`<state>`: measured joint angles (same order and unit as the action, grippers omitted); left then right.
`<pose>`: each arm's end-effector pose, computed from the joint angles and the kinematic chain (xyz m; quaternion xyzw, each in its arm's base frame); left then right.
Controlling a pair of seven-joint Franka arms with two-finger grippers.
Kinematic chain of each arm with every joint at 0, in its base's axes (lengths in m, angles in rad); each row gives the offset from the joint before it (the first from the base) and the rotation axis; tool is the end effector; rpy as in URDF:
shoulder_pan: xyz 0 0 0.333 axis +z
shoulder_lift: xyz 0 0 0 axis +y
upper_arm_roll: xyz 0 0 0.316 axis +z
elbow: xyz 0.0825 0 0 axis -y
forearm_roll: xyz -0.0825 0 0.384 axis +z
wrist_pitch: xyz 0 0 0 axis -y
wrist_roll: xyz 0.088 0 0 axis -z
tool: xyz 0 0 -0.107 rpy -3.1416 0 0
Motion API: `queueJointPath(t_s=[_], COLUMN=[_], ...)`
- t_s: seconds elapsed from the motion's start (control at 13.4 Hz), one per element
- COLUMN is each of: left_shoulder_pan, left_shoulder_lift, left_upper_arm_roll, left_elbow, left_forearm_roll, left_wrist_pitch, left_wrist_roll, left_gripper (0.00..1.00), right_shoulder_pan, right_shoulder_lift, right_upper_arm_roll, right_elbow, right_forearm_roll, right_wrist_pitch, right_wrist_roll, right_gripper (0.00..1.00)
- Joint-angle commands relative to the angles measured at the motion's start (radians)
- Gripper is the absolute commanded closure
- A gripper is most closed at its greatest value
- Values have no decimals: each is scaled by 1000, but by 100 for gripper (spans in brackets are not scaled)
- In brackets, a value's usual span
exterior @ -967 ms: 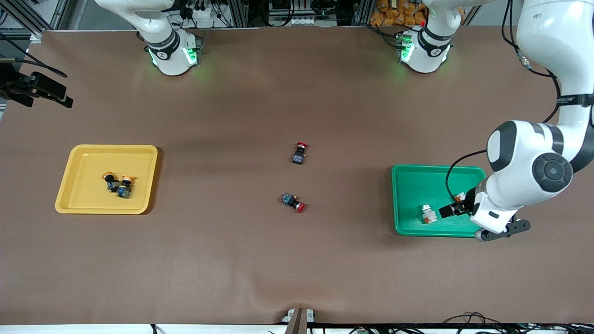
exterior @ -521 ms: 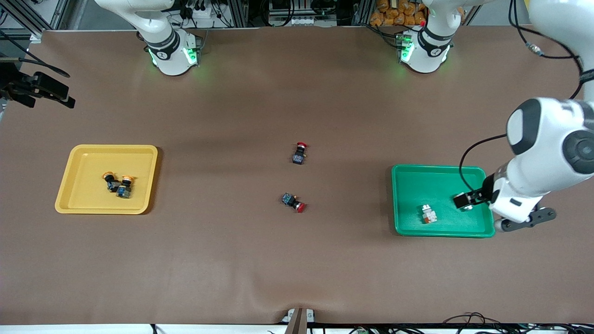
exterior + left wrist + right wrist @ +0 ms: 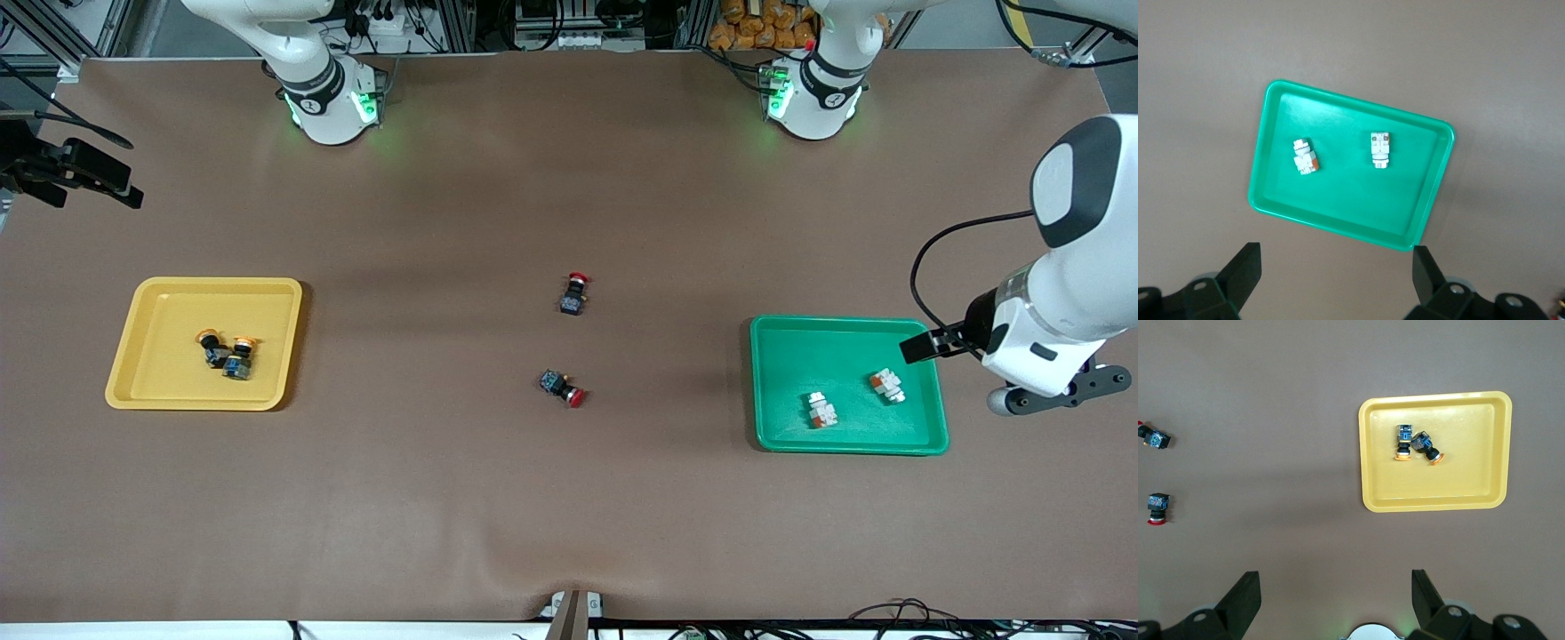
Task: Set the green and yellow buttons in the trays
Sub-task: 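Open the left gripper and lift it away from the green tray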
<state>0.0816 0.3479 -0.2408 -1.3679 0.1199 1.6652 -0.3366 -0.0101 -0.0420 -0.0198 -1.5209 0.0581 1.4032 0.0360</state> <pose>0.6550 -0.0683 0.5220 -0.9958 -0.0878 0.0152 0.0232 0.5236 -0.0089 0.6564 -0.9984 0.0291 0.0379 0.0291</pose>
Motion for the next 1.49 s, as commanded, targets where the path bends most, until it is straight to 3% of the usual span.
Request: queueJointPath(t_s=[0.0, 0.3, 0.82, 1.04, 1.12, 1.26, 1.41], left_shoulder_pan=[9, 10, 20, -3, -40, -172, -220], left_shoulder_lift=[-68, -167, -239, -288, -311, -374, -423], left_upper_arm_roll=[-2, 0, 2, 21, 53, 182, 231], left_elbow=[4, -3, -7, -58, -88, -164, -229], left_forearm_roll=[-6, -16, -37, -66, -66, -66, -66], left_wrist_pitch=[-30, -102, -142, -148, -148, -144, -140], left_wrist_roll=[62, 73, 107, 116, 117, 122, 123], left_gripper=[0, 0, 0, 0, 0, 0, 0], right_shoulder_pan=[-16, -16, -14, -16, -16, -18, -16], right_shoulder_lift=[11, 11, 11, 11, 11, 11, 11], right_upper_arm_roll=[11, 11, 11, 11, 9, 9, 9], right_elbow=[24, 24, 24, 21, 21, 19, 18], right_forearm_roll=[-6, -6, -4, -4, -6, -6, -6], right_wrist_pitch=[-7, -6, -6, -9, -6, -12, -16], right_wrist_roll=[-4, -5, -5, -5, -5, -5, -5], right_gripper=[0, 0, 0, 0, 0, 0, 0])
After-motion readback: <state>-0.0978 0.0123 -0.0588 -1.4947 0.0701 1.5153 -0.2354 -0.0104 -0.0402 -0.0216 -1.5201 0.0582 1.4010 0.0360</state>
